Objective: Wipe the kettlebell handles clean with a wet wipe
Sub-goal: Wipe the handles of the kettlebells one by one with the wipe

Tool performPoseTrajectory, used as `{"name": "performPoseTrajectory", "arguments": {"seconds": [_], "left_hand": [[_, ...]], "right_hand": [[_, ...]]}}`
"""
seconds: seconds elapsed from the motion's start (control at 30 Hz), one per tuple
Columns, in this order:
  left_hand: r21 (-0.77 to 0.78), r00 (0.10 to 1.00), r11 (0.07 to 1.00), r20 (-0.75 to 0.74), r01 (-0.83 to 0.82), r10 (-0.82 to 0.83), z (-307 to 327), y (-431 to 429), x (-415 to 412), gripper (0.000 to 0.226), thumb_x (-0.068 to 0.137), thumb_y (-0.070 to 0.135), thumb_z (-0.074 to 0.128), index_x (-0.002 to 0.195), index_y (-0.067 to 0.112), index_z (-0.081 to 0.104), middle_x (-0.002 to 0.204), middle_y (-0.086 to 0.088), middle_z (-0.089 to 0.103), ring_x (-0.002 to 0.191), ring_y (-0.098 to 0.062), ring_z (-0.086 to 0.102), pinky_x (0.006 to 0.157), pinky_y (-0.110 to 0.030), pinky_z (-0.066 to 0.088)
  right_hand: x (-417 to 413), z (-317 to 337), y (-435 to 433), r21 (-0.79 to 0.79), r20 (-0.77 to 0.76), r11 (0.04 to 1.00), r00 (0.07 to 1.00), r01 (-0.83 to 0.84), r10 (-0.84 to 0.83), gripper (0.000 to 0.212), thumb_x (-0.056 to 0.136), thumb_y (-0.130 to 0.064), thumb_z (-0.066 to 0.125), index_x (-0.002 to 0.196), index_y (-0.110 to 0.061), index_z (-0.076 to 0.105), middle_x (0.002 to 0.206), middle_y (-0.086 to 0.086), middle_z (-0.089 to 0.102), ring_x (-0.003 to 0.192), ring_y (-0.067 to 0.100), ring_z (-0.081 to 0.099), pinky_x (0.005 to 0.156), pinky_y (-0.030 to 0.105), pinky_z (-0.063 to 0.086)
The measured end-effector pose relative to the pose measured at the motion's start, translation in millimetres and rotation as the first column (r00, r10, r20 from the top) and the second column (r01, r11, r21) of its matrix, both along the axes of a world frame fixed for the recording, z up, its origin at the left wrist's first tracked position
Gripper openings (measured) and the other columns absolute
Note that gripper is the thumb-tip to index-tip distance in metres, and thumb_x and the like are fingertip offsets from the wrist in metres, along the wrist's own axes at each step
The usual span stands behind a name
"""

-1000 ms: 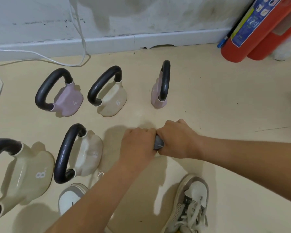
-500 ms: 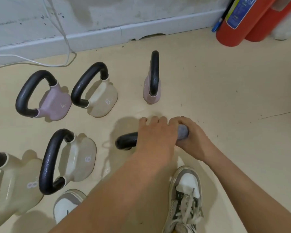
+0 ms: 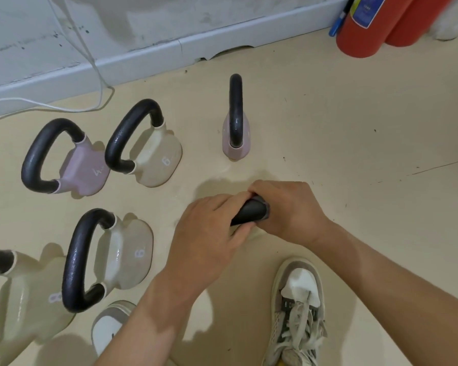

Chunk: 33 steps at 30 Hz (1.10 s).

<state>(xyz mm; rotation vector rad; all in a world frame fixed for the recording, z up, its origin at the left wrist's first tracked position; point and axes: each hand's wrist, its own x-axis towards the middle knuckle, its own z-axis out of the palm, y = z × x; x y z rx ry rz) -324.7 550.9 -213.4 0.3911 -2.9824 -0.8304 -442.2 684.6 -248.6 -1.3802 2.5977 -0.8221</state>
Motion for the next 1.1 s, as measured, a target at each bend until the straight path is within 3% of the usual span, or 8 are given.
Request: {"name": "performPoseTrajectory", "arguments": {"seconds": [0.1, 0.37, 0.53, 0.63, 0.73, 0.83, 0.93, 1.1], "left_hand": [[0.013, 0.999, 0.999, 0.014, -0.038, 0.038, 1, -1, -1, 0.042, 0.083, 0.048, 0.06, 0.122, 0.031, 0.058, 0.105, 0.017, 0.064, 0.09, -0.009, 0.055, 0.086, -0.028, 0.043], [0.002, 0.997, 0.998, 0.029, -0.065, 0.065, -1, -3, 0, 0.038, 0.086, 0.051, 0.059, 0.12, 0.034, 0.055, 0.095, 0.016, 0.058, 0.084, -0.009, 0.051, 0.08, -0.033, 0.045], [-0.02, 0.992, 0.999, 0.114, -0.049, 0.051, 2, -6, 6, 0.042, 0.081, 0.067, 0.044, 0.109, 0.037, 0.053, 0.087, 0.014, 0.057, 0.077, -0.007, 0.053, 0.067, -0.029, 0.046], [0.025, 0.992, 0.999, 0.124, -0.035, 0.031, -1, -4, 0, 0.044, 0.079, 0.066, 0.051, 0.109, 0.034, 0.059, 0.091, 0.014, 0.06, 0.084, -0.009, 0.054, 0.072, -0.027, 0.043], [0.174, 0.975, 0.96, 0.061, -0.221, 0.214, -3, -9, 11, 0.046, 0.067, 0.055, 0.074, 0.105, 0.032, 0.061, 0.1, 0.014, 0.054, 0.094, -0.008, 0.048, 0.08, -0.022, 0.04], [0.391, 0.803, 0.716, 0.117, -0.578, 0.584, 1, -4, 31, 0.06, 0.056, 0.047, 0.083, 0.106, 0.039, 0.051, 0.11, 0.014, 0.042, 0.104, -0.005, 0.041, 0.086, -0.016, 0.037], [0.625, 0.678, 0.418, 0.255, -0.66, 0.689, 4, 11, 32, 0.052, 0.066, 0.031, 0.085, 0.097, 0.036, 0.044, 0.102, 0.008, 0.054, 0.097, -0.01, 0.055, 0.081, -0.025, 0.047], [0.782, 0.769, 0.309, 0.311, -0.541, 0.559, 14, 9, 6, 0.023, 0.087, 0.017, 0.068, 0.104, 0.028, 0.058, 0.102, 0.005, 0.07, 0.094, -0.008, 0.068, 0.079, -0.021, 0.054]], "right_hand": [[6, -15, 6, -0.193, 0.18, 0.956, 0.966, 0.221, -0.187, 0.011, 0.067, -0.021, 0.064, 0.073, -0.014, 0.059, 0.061, -0.006, 0.056, 0.051, 0.015, 0.05, 0.049, 0.026, 0.043], [26, -31, -18, -0.211, 0.721, 0.554, 0.511, 0.805, -0.469, 0.024, 0.085, -0.017, 0.073, 0.073, -0.02, 0.052, 0.064, -0.011, 0.053, 0.059, 0.002, 0.047, 0.063, 0.015, 0.04], [7, 3, 0, -0.066, 0.157, 0.975, 0.968, 0.211, -0.198, 0.021, 0.073, -0.013, 0.064, 0.072, -0.024, 0.047, 0.06, -0.01, 0.042, 0.054, 0.014, 0.042, 0.052, 0.026, 0.034], [3, 35, -20, 0.533, -0.065, 0.835, 0.977, -0.138, 0.203, 0.017, 0.083, -0.021, 0.054, 0.083, -0.028, 0.039, 0.065, -0.009, 0.038, 0.06, 0.018, 0.041, 0.051, 0.028, 0.027], [0, 52, -46, 0.628, 0.138, 0.72, 0.953, -0.296, 0.271, 0.01, 0.08, -0.025, 0.06, 0.081, -0.025, 0.05, 0.067, -0.007, 0.05, 0.059, 0.017, 0.05, 0.052, 0.027, 0.039], [-9, 56, -61, 0.514, 0.637, 0.709, 0.768, -0.483, 0.062, 0.015, 0.073, -0.025, 0.072, 0.079, -0.018, 0.06, 0.064, -0.003, 0.058, 0.056, 0.014, 0.053, 0.053, 0.024, 0.041], [-11, 53, -53, 0.383, 0.804, 0.799, 0.593, -0.464, -0.04, 0.018, 0.074, -0.026, 0.074, 0.08, -0.015, 0.062, 0.066, 0.0, 0.057, 0.059, 0.015, 0.053, 0.056, 0.026, 0.041], [31, 38, -28, 0.148, 0.982, 0.979, 0.099, 0.138, -0.163, 0.011, 0.076, -0.017, 0.071, 0.08, -0.01, 0.064, 0.067, 0.009, 0.056, 0.061, 0.019, 0.054, 0.059, 0.029, 0.044]]}}
